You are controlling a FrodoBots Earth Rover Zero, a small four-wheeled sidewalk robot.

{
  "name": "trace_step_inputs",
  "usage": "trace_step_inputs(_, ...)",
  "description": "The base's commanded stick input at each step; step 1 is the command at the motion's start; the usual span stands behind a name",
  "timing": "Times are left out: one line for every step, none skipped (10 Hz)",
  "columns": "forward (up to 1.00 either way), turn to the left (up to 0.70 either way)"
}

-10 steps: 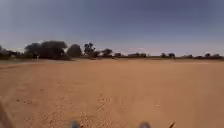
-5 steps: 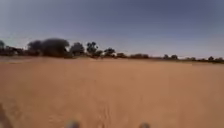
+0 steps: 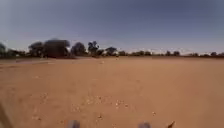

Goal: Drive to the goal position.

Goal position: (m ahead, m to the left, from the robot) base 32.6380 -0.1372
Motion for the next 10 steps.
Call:
trace_step_inputs(0.70,0.00)
trace_step_inputs(0.70,-0.18)
trace_step_inputs(0.70,-0.35)
trace_step_inputs(0.70,-0.35)
trace_step_inputs(0.70,-0.16)
trace_step_inputs(0.70,0.00)
trace_step_inputs(0.70,0.00)
trace_step_inputs(0.70,0.00)
trace_step_inputs(0.70,0.00)
trace_step_inputs(0.70,0.00)
